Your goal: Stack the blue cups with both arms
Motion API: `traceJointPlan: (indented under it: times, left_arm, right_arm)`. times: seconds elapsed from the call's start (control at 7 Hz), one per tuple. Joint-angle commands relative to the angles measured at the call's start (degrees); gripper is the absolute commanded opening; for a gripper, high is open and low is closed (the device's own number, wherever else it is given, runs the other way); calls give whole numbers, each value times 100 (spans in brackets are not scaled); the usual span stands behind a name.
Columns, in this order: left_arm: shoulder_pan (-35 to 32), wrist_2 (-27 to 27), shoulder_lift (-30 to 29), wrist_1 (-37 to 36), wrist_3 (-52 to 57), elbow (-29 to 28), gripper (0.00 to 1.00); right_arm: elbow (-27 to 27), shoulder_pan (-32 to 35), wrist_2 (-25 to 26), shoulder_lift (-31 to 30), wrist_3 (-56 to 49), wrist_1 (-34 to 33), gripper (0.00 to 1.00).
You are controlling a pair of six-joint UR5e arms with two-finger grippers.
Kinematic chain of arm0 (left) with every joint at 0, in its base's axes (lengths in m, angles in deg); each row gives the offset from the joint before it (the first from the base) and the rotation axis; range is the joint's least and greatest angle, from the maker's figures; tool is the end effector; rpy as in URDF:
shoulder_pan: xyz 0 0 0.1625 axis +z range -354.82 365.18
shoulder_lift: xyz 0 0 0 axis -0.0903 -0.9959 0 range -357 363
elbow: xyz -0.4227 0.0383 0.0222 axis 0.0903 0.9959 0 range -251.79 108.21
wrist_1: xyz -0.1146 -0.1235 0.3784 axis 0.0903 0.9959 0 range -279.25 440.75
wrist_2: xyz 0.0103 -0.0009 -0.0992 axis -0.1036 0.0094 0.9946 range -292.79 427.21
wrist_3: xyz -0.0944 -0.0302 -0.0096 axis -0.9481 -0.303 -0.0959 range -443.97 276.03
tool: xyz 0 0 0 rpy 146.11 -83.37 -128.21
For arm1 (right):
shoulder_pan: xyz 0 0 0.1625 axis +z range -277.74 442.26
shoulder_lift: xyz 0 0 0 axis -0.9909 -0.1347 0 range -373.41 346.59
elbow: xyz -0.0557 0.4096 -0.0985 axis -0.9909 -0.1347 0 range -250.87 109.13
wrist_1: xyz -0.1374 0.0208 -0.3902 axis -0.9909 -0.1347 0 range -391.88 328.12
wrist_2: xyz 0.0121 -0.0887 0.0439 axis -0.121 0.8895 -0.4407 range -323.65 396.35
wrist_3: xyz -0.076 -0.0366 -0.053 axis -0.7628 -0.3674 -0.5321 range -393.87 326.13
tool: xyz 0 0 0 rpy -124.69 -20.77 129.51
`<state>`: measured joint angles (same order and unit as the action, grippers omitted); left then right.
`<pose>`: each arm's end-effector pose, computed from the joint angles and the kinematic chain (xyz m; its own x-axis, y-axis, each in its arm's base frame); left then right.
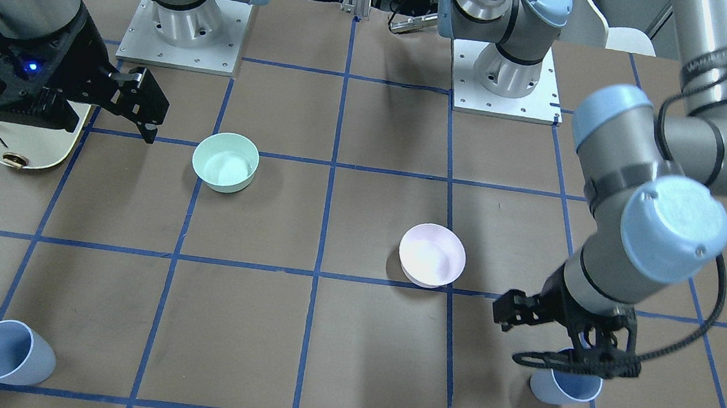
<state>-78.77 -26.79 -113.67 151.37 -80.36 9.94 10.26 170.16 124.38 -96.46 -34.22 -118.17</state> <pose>-0.0557 -0.6740 0.3210 -0.9966 -0.0435 -0.0706 -0.0427 0.9990 -0.0128 0.1169 -0.5445 0.4949 -0.9989 0.0317 -0.0347 0.0306 0.9991 0.0308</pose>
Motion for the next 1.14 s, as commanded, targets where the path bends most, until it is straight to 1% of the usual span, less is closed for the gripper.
traceJointPlan:
  times: [0.0,0.14,0.29,0.43,0.57,1.0]
  left_arm:
    - [326,-111,-680,-627,78,-114,100]
    - [318,-102,-752,-681,87,-61,88]
    - [318,-76,-770,-681,87,-43,47]
    - [309,-58,-753,-681,104,-43,15]
    - [231,-40,-692,-681,78,-52,0]
    - [-584,-14,-306,-620,-97,-113,0]
  right_arm:
    - [0,-1,4,0,0,-2,100]
    - [0,-1,13,0,0,7,100]
    - [0,7,-4,0,9,-2,100]
    - [0,8,4,0,9,7,100]
    - [0,16,-4,0,18,-2,100]
    - [0,-45,-101,35,-17,33,100]
